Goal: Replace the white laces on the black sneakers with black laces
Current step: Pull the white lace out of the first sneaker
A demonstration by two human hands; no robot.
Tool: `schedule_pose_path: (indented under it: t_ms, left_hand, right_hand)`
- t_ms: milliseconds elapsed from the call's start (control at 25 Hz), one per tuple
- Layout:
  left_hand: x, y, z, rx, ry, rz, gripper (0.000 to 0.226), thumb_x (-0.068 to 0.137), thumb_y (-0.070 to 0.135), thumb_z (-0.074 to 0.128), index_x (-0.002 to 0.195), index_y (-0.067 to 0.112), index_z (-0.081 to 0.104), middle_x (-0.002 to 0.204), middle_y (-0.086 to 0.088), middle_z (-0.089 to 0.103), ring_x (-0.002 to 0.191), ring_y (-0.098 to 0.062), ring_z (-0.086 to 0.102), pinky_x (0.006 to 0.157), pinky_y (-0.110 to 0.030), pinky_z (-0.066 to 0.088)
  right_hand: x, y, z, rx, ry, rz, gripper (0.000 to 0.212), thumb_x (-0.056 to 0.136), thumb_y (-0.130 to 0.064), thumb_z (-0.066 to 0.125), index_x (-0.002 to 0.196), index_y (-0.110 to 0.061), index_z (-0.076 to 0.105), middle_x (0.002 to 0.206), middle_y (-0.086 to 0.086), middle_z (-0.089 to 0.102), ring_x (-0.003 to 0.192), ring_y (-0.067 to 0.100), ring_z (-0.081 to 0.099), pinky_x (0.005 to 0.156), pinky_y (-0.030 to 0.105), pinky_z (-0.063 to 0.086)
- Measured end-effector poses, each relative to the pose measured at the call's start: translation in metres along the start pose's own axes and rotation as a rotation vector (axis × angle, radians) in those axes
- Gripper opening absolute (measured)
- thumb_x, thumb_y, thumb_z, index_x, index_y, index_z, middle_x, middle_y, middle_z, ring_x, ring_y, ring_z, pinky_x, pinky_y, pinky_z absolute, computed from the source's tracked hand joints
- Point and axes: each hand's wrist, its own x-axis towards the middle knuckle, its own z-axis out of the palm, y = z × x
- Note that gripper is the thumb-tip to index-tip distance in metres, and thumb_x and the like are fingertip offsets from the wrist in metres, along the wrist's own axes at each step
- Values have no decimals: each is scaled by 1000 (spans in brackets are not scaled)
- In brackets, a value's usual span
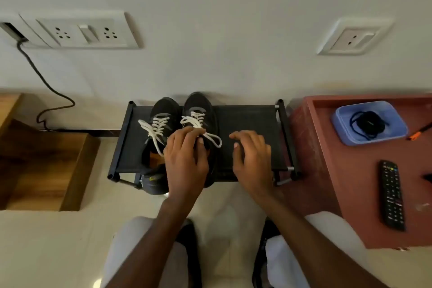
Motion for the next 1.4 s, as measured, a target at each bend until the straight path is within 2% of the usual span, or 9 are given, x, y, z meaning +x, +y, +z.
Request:
schedule_pose_path:
  t_ms: [280, 440, 640, 760, 1000, 1120, 1200, 1320, 1400]
  left_hand:
    - [-13, 14, -9, 73, -55, -141, 27, 100, 25, 59, 126, 18, 65, 121, -1, 63, 115, -20, 56, 97, -47, 53]
    - [-14, 14, -31, 96, -160, -166, 25, 99, 29, 61, 120, 17, 66, 108, 2, 64, 98, -18, 61, 87, -40, 58]
    - [-19, -1, -42, 24, -157, -145, 17, 103, 22, 56, 115, 17, 69, 98, 3, 68, 86, -11, 64, 75, -27, 52]
    - [6, 2, -41, 11, -146, -145, 18, 100, 15, 55, 109, 13, 71, 93, 0, 70, 81, -14, 65, 72, -33, 55]
    - [46, -23, -7, 131, -245, -101, 19, 97, 18, 60, 110, 9, 70, 95, -4, 70, 84, -20, 66, 74, -36, 54]
    - [54, -31, 0, 146, -309, -135, 22, 97, 21, 63, 115, 11, 70, 97, -3, 71, 86, -18, 64, 73, -29, 45]
    - [62, -33, -4, 142, -278, -140, 26, 96, 19, 62, 120, 11, 69, 102, -4, 71, 90, -20, 64, 76, -33, 50]
    - [60, -35, -21, 295, -221, -144, 35, 96, 27, 62, 128, 13, 64, 122, -10, 62, 115, -31, 57, 92, -45, 52]
    - [50, -43, -35, 483, -243, -331, 60, 95, 41, 65, 142, 10, 47, 140, -17, 48, 131, -40, 46, 105, -53, 45]
  right_hand:
    - [-8, -1, -10, 186, -11, 48, 21, 100, -19, 62, 121, -22, 65, 111, -5, 63, 101, 16, 60, 84, 43, 55]
    - [-15, -5, -24, 297, -108, 200, 11, 101, -20, 65, 110, -22, 70, 101, -6, 66, 90, 8, 63, 75, 25, 51]
    - [-10, -27, -27, 214, -179, 249, 10, 98, -25, 70, 108, -24, 73, 95, -9, 69, 89, 6, 64, 82, 33, 57]
    - [16, -42, -22, 138, -306, 218, 19, 98, -33, 71, 115, -24, 70, 95, -10, 68, 89, 7, 64, 81, 30, 54]
    - [44, -8, 13, 16, -528, 174, 43, 97, -44, 70, 135, -25, 62, 114, -8, 68, 102, 12, 66, 91, 39, 57]
    - [65, -4, 21, 57, -564, 210, 40, 99, -45, 68, 133, -25, 65, 110, -7, 70, 102, 13, 67, 93, 38, 56]
    - [69, -8, 27, 73, -582, 219, 41, 99, -43, 69, 135, -25, 64, 115, -5, 70, 104, 15, 67, 96, 40, 57]
    - [63, -10, 35, 48, -616, 182, 47, 97, -45, 70, 140, -27, 60, 126, -3, 68, 112, 19, 66, 97, 43, 56]
    - [59, -10, 38, 9, -651, 162, 58, 97, -47, 70, 148, -28, 51, 134, -1, 65, 119, 22, 64, 99, 45, 55]
